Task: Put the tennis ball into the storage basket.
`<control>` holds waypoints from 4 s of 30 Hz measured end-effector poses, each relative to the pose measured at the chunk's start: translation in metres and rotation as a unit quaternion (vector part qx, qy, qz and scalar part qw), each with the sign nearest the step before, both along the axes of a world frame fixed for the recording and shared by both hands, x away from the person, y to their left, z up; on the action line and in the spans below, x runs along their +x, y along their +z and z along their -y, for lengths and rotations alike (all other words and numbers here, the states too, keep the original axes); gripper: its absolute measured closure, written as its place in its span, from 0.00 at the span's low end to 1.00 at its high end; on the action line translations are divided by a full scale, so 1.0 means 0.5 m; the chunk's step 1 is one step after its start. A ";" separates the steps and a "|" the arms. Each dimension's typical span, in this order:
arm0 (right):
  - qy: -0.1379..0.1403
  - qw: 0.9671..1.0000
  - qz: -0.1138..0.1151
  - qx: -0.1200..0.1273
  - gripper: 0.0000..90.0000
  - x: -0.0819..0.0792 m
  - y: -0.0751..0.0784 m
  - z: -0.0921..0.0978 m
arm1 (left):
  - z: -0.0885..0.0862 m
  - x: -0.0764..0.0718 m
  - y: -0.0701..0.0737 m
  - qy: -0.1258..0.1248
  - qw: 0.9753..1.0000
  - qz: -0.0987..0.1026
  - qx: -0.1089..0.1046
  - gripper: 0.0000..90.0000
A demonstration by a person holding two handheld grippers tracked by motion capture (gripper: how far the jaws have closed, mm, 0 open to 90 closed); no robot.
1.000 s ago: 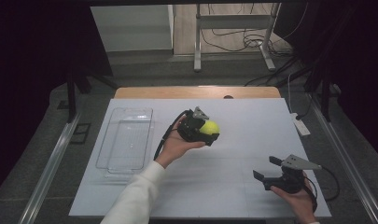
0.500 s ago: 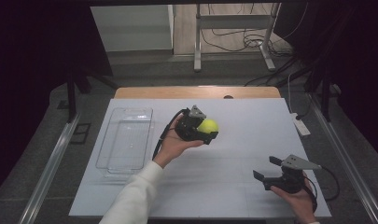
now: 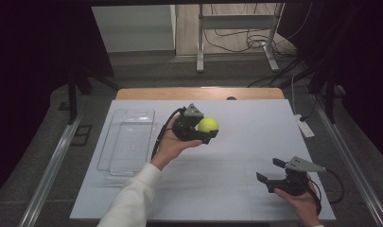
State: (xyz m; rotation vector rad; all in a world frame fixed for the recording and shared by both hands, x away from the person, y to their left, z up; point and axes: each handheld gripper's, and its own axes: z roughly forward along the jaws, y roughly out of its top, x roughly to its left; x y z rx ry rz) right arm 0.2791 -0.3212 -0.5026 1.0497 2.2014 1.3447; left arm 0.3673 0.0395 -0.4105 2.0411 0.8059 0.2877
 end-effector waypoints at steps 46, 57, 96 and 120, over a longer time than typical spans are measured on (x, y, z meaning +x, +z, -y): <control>-0.002 1.000 0.002 0.002 0.10 0.000 0.001 0.000 | -0.068 -0.020 0.036 0.022 0.999 0.022 -0.039 0.29; -0.004 1.000 0.002 0.003 0.10 -0.001 0.002 0.003 | -0.087 -0.023 0.045 0.031 0.998 0.029 -0.046 0.30; -0.003 1.000 0.003 0.011 0.10 0.000 0.005 -0.003 | -0.183 -0.020 0.051 0.091 0.994 0.038 -0.053 0.30; -0.004 1.000 0.005 0.017 0.10 0.000 0.006 -0.006 | -0.227 -0.005 0.057 0.123 0.990 0.041 -0.057 0.30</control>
